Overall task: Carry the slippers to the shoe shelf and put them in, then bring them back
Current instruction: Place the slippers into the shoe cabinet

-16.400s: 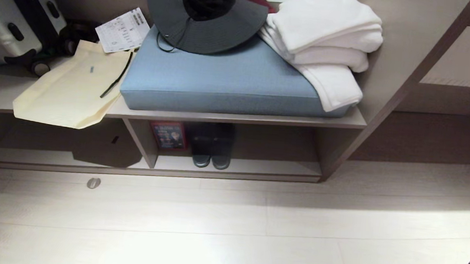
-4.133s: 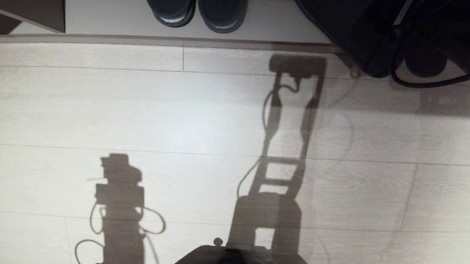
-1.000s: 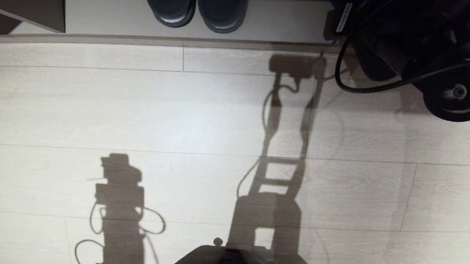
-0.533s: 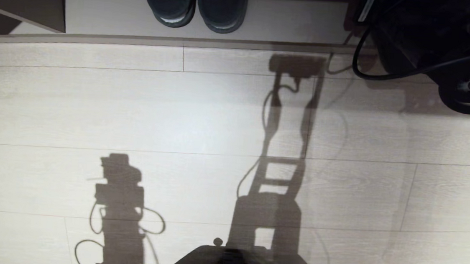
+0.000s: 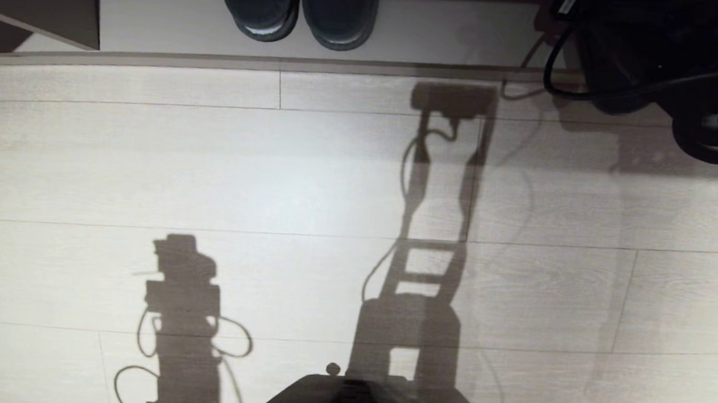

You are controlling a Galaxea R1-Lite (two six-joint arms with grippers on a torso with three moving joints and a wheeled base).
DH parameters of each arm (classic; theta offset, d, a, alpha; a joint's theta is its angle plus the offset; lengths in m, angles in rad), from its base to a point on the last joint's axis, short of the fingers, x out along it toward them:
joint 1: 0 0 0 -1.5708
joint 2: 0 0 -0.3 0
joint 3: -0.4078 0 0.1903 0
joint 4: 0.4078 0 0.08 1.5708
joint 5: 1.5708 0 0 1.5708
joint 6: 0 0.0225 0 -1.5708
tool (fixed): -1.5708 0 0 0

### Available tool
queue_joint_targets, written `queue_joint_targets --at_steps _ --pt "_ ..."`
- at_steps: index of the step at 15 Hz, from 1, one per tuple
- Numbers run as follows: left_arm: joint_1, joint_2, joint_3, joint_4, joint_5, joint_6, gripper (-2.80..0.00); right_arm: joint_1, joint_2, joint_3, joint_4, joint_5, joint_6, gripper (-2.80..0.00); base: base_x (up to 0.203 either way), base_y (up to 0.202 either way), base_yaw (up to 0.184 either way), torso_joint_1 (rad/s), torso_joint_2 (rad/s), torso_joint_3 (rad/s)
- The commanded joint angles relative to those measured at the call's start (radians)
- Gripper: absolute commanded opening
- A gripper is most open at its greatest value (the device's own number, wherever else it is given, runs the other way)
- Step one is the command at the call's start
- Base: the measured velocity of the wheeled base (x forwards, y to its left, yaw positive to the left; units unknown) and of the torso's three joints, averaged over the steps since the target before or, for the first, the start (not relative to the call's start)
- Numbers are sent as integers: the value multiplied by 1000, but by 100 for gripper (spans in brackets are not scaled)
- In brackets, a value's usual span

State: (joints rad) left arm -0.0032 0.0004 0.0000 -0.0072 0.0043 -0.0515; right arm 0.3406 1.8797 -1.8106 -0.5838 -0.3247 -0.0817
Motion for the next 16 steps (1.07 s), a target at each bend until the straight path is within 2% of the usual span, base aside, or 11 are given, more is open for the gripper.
queue_joint_targets --at_steps 1,5,9,13,16 --pt "0 -2 0 0 0 1 -280 2 -18 0 -6 -2 -1 -280 0 0 0 0 0 0" --pt "0 -2 1 0 2 -1 -280 3 -62 27 -7 -5 4 -280 0 0 0 0 0 0" --pt "0 -2 0 0 2 -1 -280 18 -141 134 -7 1 7 -280 0 0 0 0 0 0" --pt "0 -2 0 0 2 1 -280 42 -262 422 -27 60 15 -280 0 0 0 0 0 0" --pt "0 -1 0 0 2 1 -280 57 -394 629 -110 130 -13 -280 0 0 0 0 0 0"
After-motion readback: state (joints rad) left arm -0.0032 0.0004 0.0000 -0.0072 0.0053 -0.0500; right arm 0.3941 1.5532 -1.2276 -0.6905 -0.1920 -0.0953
